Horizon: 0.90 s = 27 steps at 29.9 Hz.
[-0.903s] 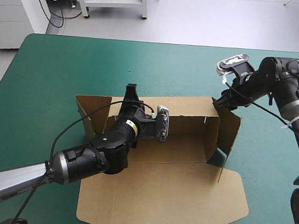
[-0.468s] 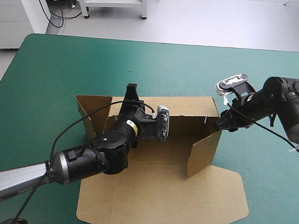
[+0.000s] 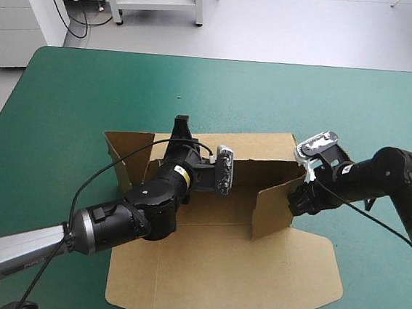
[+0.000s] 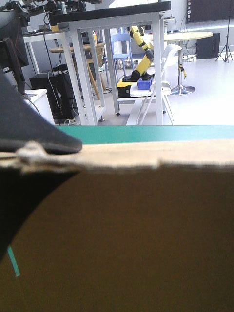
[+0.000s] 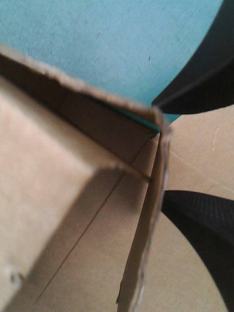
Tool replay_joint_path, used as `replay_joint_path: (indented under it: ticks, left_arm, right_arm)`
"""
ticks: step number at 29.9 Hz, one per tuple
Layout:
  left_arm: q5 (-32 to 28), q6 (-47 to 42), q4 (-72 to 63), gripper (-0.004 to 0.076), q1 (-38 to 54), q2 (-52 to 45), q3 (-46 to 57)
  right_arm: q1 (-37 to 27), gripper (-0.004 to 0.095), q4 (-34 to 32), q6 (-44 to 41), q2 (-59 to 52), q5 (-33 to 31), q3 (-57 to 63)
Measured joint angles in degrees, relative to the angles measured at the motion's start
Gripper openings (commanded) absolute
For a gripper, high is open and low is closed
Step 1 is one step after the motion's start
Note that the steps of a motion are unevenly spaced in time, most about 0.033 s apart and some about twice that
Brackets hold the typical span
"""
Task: Fold the box
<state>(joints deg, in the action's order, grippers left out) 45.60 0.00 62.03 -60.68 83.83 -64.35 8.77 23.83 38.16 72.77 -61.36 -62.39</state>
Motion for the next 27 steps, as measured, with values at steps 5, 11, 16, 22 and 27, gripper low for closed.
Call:
replay_joint_path:
  ticks: [5,11,16,22,27]
  left_arm:
    - [0.0,0.0,-0.3,-0.0008,0.0,0.0,0.0]
    - [-0.1,0.3,-1.5,-0.0008,0.0,0.0,0.0]
    - [-0.5,3.3,-3.2,-0.0008,0.3,0.0,-0.1]
    - [-0.7,4.8,-4.5,-0.0008,0.4,-0.1,-0.3]
    - [-0.8,5.0,-4.5,-0.0008,0.4,0.0,-0.3]
  right_arm:
    - [0.0,0.0456,6.5,4.7,-1.5,4.5,5.0]
    - [0.0,0.0456,7.6,4.6,-1.6,9.7,6.6]
    - [0.1,0.0456,7.9,2.4,-1.6,13.2,7.6]
    - [1.5,0.0416,7.9,0.4,-1.6,20.2,10.6]
    - [7.3,0.0347,6.2,-0.7,-1.7,27.6,12.4]
